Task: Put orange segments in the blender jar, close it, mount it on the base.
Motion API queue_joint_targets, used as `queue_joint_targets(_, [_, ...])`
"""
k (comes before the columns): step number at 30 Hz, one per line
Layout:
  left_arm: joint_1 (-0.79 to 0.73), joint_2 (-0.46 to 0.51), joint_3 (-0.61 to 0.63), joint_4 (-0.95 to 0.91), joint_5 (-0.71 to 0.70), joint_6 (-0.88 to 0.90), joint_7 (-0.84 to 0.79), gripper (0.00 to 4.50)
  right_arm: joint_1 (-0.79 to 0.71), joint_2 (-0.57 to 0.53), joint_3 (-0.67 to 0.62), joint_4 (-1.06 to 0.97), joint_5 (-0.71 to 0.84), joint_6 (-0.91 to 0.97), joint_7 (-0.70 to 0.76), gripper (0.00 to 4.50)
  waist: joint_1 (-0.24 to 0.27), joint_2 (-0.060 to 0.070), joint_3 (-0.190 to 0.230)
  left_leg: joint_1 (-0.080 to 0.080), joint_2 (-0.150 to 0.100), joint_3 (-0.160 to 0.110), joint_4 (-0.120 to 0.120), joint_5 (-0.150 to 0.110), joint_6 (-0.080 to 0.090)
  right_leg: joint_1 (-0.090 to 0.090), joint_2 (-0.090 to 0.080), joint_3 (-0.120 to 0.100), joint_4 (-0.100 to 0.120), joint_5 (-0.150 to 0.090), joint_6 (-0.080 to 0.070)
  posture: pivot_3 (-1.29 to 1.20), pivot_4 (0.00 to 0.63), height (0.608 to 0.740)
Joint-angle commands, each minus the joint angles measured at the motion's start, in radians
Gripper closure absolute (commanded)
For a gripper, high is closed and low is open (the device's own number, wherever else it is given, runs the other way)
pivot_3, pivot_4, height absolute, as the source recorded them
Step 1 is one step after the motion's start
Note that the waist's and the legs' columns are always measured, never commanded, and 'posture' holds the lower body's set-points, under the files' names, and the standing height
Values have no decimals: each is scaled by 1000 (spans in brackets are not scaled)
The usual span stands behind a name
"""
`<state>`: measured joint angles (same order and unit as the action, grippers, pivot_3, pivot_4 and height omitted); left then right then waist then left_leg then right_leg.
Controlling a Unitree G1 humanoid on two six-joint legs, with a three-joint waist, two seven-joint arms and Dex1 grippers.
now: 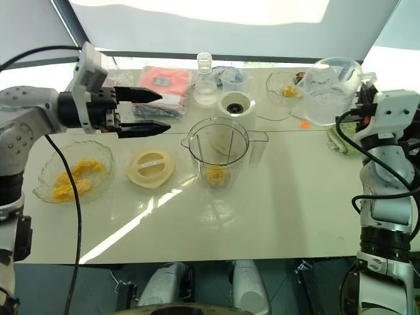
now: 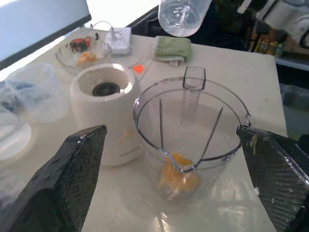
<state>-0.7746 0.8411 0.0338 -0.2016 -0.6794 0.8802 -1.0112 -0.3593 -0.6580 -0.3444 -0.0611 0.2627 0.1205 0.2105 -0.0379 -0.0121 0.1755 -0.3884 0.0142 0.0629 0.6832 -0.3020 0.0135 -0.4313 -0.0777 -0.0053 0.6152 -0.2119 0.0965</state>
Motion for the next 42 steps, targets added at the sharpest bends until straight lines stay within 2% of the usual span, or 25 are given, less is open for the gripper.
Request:
queue_joint_targets(1, [44,17,57,-61,-6,-9,28,0,-70,-42,18,-165,43,106,43,4432,-1,0,0,0,0,1,0,0,0,0,0,0,0,0,0,0,150,740])
queue_joint_targets(8, [100,22,68,-104,-2,-13,60,0,-154,-62,110,-223,-37,118,102,4432,15,-1,0,-2,0,1,0,0,0,-2,-1,0,0,0,0,0,150,740])
queue_joint_targets(14, [110,16,61,-113,4,-20,79,0,-180,-93,206,-206,-175,-11,167,4432,26,-1,1,-3,-1,1,1,0,0,-2,-1,0,-1,-1,-2,0,150,740])
queue_joint_targets(30, [117,-17,41,-121,14,-43,99,0,-187,-144,257,-131,-404,-312,228,4432,24,-2,1,-3,-1,2,1,0,0,-2,-1,0,-1,-1,-2,0,150,740])
queue_joint_targets(42, [110,-33,25,-116,21,-53,100,0,-177,-164,263,-129,-466,-379,268,4432,24,-2,1,-3,-1,2,1,0,0,-2,-1,0,-1,-1,-2,0,150,740])
